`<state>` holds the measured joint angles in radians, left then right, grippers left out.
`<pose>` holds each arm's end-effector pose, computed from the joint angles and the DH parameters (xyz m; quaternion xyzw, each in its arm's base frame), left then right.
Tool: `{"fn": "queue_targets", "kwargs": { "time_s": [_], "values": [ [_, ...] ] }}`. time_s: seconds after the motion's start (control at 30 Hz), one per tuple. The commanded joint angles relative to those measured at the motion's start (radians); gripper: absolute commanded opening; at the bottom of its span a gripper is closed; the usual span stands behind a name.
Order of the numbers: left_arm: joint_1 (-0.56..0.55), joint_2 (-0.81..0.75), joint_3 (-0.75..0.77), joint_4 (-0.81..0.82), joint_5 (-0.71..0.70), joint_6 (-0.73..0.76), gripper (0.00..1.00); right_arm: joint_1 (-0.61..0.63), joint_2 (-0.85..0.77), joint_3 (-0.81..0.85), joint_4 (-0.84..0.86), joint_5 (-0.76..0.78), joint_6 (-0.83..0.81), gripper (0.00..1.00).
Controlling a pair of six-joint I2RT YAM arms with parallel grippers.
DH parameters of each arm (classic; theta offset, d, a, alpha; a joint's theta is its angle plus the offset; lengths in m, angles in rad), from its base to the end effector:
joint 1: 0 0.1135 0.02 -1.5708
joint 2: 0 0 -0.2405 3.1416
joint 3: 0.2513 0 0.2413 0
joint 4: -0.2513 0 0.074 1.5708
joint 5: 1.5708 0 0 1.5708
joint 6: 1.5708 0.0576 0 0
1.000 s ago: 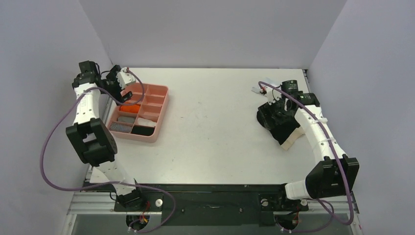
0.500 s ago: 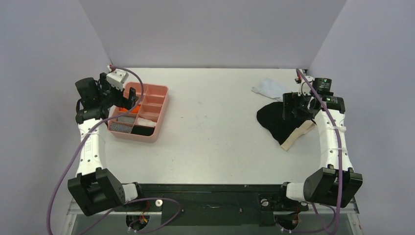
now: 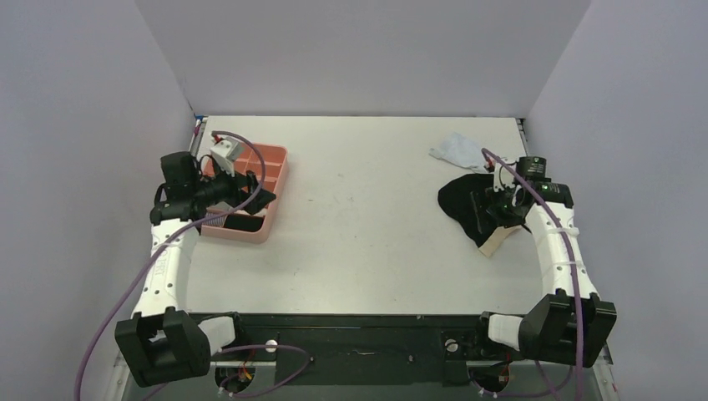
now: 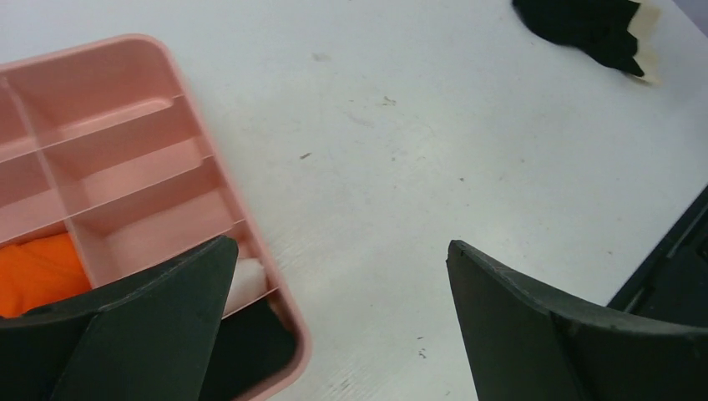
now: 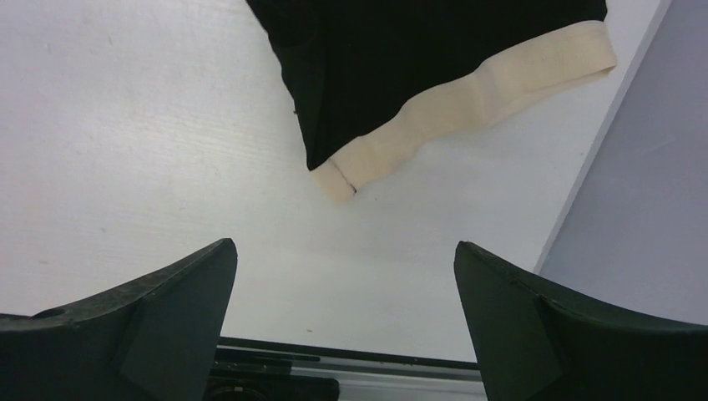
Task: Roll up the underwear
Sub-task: Move the underwear to the center of the board.
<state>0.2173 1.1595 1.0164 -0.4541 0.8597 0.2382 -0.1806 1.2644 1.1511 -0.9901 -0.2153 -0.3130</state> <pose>0.2594 0.0126 0.2972 0.2033 0.8013 -0.2628 0.4974 0.2434 -0.0319 0.2597 -0.0888 0.9634 0.0451 0.2488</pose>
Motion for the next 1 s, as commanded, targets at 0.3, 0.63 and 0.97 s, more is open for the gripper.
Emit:
{"fn": "queue_targets", "kwargs": {
  "time_s": [0.3, 0.63, 0.97],
  "values": [
    [-0.425, 0.091, -0.02, 0.174, -0.314, -0.145, 0.97, 0.301, 0.009, -0.302, 0.248, 0.423, -0.176, 0.79],
    [-0.477, 0.147, -0.029, 0.234, -0.355, -0.168, 0.97, 0.3, 0.163, -0.325, 0.324, 0.43, -0.231, 0.62],
    [-0.504, 0.123, -0.07, 0.266, -0.389, -0.159, 0.97, 0.298, 0.18, -0.301, 0.338, 0.406, -0.18, 0.62]
  ]
}}
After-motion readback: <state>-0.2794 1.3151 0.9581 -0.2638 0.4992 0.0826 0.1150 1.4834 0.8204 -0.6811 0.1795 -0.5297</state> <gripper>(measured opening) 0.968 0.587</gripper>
